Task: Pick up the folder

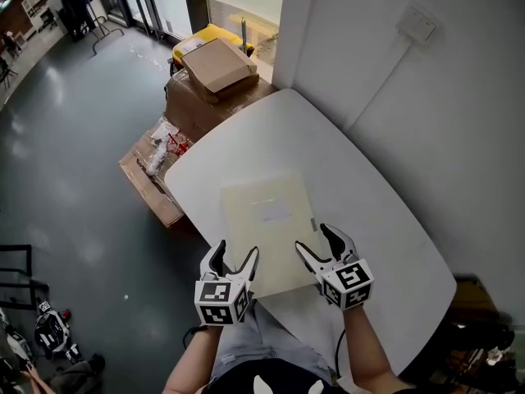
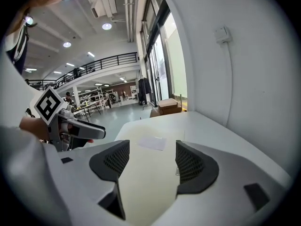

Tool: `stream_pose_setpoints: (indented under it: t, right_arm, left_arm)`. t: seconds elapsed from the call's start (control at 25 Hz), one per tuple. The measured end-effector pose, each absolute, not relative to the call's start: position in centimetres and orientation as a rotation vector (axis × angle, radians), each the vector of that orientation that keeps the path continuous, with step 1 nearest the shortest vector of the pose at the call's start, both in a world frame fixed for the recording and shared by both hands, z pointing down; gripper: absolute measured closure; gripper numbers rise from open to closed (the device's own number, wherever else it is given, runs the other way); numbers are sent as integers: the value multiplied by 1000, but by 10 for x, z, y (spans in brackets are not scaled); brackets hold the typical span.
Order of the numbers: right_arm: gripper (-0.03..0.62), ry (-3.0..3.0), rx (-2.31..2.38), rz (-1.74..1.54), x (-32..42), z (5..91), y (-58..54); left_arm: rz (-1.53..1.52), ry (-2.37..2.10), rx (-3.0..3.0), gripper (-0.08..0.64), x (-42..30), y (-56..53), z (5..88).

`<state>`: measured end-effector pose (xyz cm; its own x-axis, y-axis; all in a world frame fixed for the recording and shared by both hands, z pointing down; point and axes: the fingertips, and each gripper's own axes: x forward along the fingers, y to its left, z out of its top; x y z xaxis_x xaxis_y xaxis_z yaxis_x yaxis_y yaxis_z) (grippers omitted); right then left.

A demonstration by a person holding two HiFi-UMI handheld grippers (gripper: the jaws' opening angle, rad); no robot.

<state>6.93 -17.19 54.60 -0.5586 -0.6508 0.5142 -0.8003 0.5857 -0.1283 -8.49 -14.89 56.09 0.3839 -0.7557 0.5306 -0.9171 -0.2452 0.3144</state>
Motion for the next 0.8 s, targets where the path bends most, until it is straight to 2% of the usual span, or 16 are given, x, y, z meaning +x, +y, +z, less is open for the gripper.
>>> stream_pose_setpoints:
  t: [0.24,0.56,0.8]
  right_arm:
    - [314,-2374,1176,584,78,571,-184]
    - [311,-2380,1233,849,86,599,-202]
    - [310,-2336,1232,894,89,616,-205]
  left_arm:
    - [379,-1448,2008,227,-88,-154,584]
    - [361,-1429,1937,225,-88,-160,606]
    - [344,-1406,1897,225,-89,-160,619]
